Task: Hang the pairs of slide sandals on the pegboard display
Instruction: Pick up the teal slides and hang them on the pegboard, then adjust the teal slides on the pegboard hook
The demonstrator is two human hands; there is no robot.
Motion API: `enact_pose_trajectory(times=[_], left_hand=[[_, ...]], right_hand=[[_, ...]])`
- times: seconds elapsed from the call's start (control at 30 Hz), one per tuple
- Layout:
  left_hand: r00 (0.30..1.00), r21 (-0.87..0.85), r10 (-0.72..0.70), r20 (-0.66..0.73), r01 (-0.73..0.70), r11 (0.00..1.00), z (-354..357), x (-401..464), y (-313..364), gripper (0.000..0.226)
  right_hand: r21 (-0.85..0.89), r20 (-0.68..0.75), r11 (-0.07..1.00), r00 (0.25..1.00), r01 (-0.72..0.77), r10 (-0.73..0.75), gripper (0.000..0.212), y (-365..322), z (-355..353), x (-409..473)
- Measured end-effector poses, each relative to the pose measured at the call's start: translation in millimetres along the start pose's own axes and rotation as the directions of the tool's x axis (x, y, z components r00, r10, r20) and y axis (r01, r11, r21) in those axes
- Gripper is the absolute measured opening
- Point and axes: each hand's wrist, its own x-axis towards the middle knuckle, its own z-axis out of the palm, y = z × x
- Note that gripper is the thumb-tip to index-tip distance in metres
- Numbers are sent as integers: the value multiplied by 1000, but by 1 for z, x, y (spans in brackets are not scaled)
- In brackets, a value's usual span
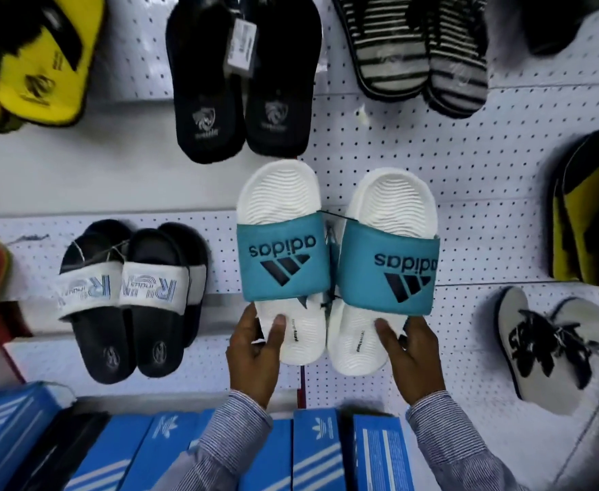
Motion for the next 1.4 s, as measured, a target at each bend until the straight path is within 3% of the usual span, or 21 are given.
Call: enact_pose_trajectory(times=[0.07, 0.2, 0.3, 0.37, 0.43, 0.5, 0.57, 0.63, 0.77, 1.17, 1.3, 1.4], left_hand=[[997, 27, -58, 44, 57, 998, 6, 7, -6, 37], [971, 192, -212, 113, 188, 963, 16, 24, -20, 19], [933, 288, -339, 117, 295, 911, 21, 32, -37, 24], [931, 308, -342, 124, 292, 905, 21, 31, -43, 26], [950, 309, -284, 131, 233, 922, 23, 28, -39, 49], [971, 262, -175, 165, 128, 956, 26, 25, -23, 85], [982, 168, -67, 179, 36, 985, 32, 27, -6, 103], [991, 175, -13, 136, -11, 984, 41, 32, 6, 101], [997, 278, 15, 80, -37, 960, 53, 41, 12, 87], [969, 437, 139, 205, -218, 873, 40, 47, 2, 81], [928, 483, 276, 251, -367, 795, 8, 35, 12, 79], [918, 516, 375, 127, -384, 766, -37, 32, 19, 66]], right_hand=[[20, 6, 998, 998, -64, 64, 9, 7, -1, 3], [-29, 73, 953, 950, -301, 303, 27, 33, 0, 16], [-192, 113, 900, 902, -392, 417, 32, 50, 3, 25], [-297, 120, 877, 896, -378, 428, 36, 53, 4, 28], [-280, 130, 894, 908, -351, 397, 50, 50, 3, 31], [-142, 162, 939, 929, -313, 334, 79, 39, 2, 32], [-52, 167, 974, 960, -221, 227, 101, 28, 3, 36], [-24, 145, 990, 980, -136, 138, 106, 17, 9, 41], [-67, 94, 984, 980, -167, 172, 88, -1, 23, 51], [-424, 100, 897, 977, -128, 186, 76, 3, 37, 45], [-560, 35, 829, 999, -13, 39, 77, -26, 56, 21], [-561, -60, 827, 995, 33, -80, 82, -52, 81, -4]])
